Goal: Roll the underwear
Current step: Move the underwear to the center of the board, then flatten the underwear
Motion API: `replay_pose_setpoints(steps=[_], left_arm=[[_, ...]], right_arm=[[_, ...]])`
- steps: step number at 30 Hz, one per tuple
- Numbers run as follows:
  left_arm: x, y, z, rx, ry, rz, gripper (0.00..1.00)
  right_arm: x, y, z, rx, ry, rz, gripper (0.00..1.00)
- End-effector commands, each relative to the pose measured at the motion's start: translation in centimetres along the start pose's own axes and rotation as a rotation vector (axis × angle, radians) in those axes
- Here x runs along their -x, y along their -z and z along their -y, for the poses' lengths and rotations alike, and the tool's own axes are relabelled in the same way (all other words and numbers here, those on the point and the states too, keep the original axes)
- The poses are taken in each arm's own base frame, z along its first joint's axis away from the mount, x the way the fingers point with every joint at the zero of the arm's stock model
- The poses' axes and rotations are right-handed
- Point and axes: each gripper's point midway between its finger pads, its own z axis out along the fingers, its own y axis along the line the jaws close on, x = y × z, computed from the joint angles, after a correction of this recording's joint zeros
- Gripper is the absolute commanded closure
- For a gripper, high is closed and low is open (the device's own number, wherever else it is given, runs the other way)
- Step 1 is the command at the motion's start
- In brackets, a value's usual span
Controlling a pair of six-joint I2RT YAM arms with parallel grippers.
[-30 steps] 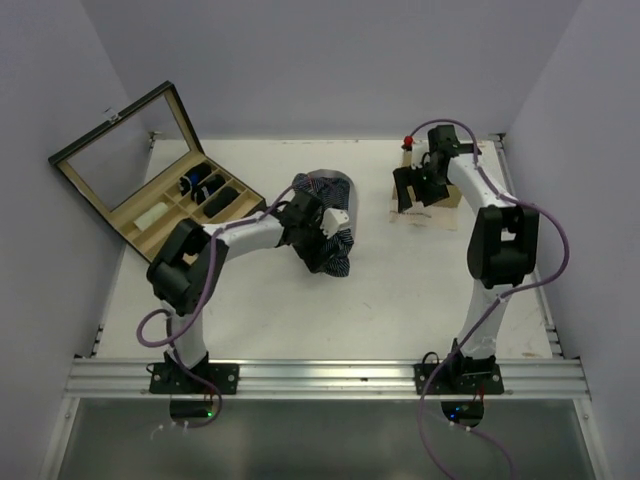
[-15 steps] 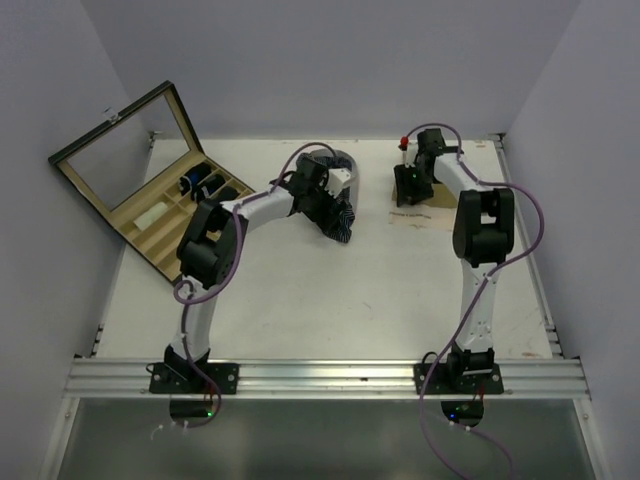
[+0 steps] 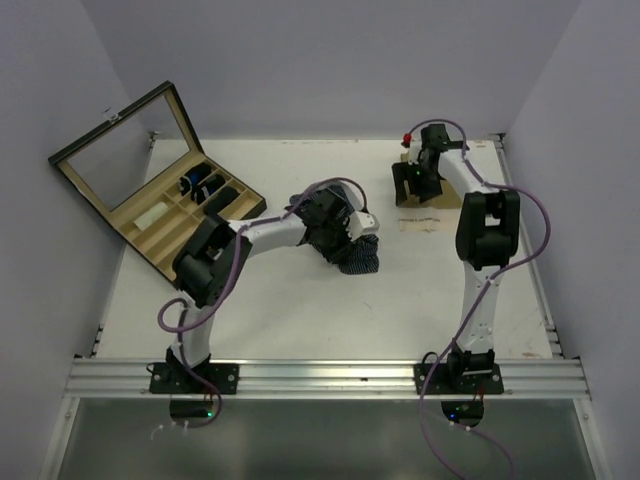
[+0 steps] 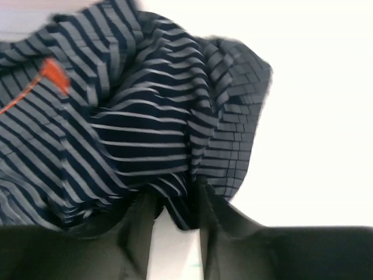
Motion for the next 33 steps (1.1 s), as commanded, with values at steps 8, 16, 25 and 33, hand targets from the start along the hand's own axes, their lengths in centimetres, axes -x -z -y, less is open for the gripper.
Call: replay_pose_setpoints(steps=[8, 16, 25, 33], left_arm=[[8.7, 10.3, 11.6, -0.272, -0.075, 0.26, 0.22], [9.1, 13.5, -6.8, 0.127, 0.074, 0.267, 0.23], [4.6, 8.2, -9.3, 0.144, 0.137, 0.17, 0.29], [3.1, 5.7, -11.7, 0.231, 0.186, 0.145, 0.49]], right_arm=[[-0.7, 8.9, -7.8, 0.312, 0.04, 0.08, 0.33], [-6.3, 7.6, -11.3, 0.403, 0.103, -0.06, 0.39], [-11.4, 5.8, -10.7, 0.322, 0.12, -0.173, 0.41], [-15.2, 4.1, -10.2, 0.27, 0.15, -0.274, 0.42]])
